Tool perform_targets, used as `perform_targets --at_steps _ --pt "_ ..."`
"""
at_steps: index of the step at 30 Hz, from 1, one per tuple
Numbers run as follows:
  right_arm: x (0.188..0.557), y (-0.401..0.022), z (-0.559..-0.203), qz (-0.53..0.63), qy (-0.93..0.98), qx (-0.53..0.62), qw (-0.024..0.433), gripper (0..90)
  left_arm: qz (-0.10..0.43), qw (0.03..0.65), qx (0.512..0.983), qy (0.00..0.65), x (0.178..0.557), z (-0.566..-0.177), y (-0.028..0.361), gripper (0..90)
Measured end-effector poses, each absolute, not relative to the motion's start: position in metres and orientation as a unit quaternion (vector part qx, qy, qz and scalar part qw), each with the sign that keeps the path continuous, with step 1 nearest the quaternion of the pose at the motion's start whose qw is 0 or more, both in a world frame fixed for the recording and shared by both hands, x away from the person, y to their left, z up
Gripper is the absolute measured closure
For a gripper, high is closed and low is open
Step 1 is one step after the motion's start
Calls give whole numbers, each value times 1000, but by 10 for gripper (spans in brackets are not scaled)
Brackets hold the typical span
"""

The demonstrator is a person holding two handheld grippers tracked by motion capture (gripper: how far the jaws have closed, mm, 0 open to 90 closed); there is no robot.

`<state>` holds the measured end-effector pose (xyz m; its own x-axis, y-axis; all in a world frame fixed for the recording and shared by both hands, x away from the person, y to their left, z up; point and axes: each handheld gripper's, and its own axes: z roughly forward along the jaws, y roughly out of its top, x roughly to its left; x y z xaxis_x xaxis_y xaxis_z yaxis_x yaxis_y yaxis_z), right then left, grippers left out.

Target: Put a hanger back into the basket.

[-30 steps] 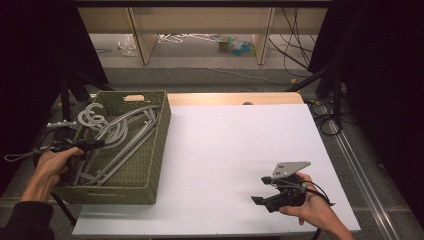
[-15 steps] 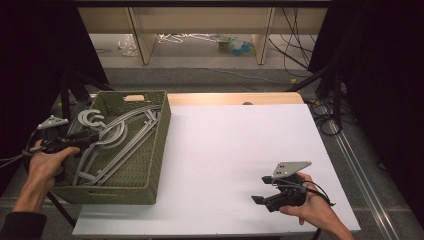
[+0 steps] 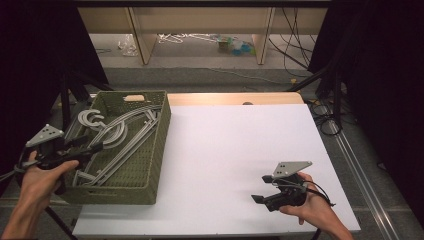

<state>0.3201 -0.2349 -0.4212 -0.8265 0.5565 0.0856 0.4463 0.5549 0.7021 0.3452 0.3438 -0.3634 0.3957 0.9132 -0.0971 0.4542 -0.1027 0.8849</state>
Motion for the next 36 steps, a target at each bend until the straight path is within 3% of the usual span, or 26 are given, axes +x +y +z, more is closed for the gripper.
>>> perform_targets --at_steps 11,14,24,36 --pt "320 -234 -423 374 879 287 69 255 254 468 723 439 339 -362 295 267" --pt "320 -234 -423 374 879 288 70 250 226 495 717 435 335 -361 280 260" --pt "320 -234 -423 378 877 288 74 245 203 507 741 390 315 -365 228 237" --pt "319 -235 -423 378 876 290 71 244 197 519 753 354 303 -367 198 232"
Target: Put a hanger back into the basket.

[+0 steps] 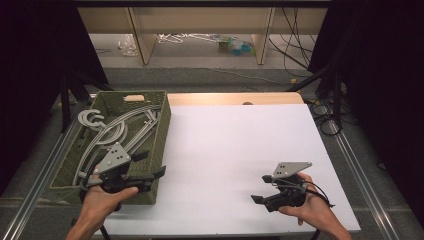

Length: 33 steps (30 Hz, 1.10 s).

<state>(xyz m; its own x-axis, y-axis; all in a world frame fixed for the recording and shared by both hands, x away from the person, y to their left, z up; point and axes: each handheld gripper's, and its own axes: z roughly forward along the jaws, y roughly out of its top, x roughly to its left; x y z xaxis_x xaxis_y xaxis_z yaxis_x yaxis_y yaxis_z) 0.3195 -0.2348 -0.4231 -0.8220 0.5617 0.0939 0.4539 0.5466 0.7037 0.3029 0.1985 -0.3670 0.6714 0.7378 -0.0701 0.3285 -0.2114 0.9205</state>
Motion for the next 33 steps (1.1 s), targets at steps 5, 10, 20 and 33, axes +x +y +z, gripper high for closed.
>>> perform_targets --at_steps 5,10,20,33 --pt "319 -235 -424 383 875 288 74 242 187 528 754 344 298 -371 189 218" --pt "318 -236 -423 390 870 290 80 241 180 529 760 333 295 -377 178 213" --pt "313 -241 -427 409 859 293 93 225 174 524 773 314 293 -393 161 209" --pt "303 -238 -426 436 842 293 118 170 180 532 773 294 288 -418 156 195"
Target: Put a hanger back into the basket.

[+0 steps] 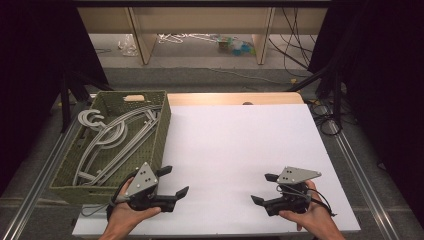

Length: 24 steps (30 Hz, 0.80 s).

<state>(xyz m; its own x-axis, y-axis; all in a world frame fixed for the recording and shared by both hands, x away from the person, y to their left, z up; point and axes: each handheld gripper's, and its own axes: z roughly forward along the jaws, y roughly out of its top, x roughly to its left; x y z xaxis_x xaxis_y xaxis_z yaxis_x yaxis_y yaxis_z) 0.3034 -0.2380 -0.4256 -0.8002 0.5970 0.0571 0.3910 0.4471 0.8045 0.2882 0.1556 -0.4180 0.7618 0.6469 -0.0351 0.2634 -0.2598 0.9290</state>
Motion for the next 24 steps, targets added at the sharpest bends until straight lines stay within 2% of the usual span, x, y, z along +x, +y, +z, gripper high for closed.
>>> perform_targets --at_steps 10,24 --pt "291 -235 -422 448 835 291 128 170 186 544 757 312 283 -432 163 189" --pt "278 -236 -427 464 826 292 133 169 189 542 763 298 277 -433 163 184"
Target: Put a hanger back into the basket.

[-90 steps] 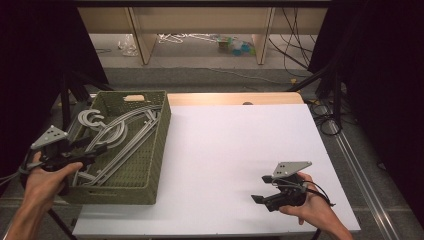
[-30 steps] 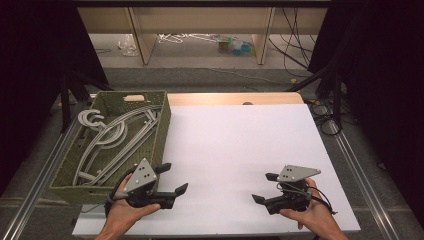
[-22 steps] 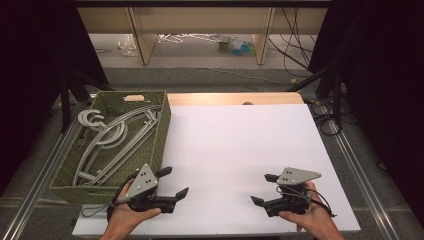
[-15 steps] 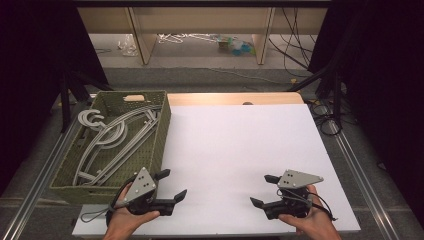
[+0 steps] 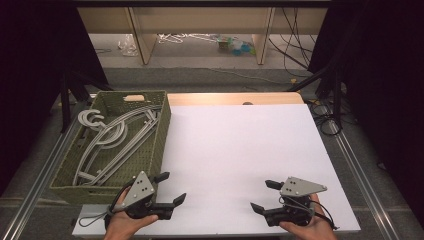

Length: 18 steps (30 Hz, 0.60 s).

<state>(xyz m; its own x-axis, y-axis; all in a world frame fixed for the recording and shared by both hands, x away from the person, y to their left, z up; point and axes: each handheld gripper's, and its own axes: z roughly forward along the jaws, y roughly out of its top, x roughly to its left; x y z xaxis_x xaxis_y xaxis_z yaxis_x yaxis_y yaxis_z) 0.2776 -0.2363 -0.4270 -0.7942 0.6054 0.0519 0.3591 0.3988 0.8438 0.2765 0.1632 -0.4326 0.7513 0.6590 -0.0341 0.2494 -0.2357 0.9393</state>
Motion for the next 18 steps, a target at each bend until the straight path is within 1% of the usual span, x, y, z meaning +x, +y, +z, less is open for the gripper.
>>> perform_targets --at_steps 2,5,18 --pt "277 -236 -427 464 823 296 138 169 194 540 764 295 277 -432 165 184" --pt "277 -236 -427 462 825 297 130 169 192 543 760 301 277 -432 165 184" --pt "278 -236 -428 461 825 299 131 169 190 543 762 297 277 -432 164 185"
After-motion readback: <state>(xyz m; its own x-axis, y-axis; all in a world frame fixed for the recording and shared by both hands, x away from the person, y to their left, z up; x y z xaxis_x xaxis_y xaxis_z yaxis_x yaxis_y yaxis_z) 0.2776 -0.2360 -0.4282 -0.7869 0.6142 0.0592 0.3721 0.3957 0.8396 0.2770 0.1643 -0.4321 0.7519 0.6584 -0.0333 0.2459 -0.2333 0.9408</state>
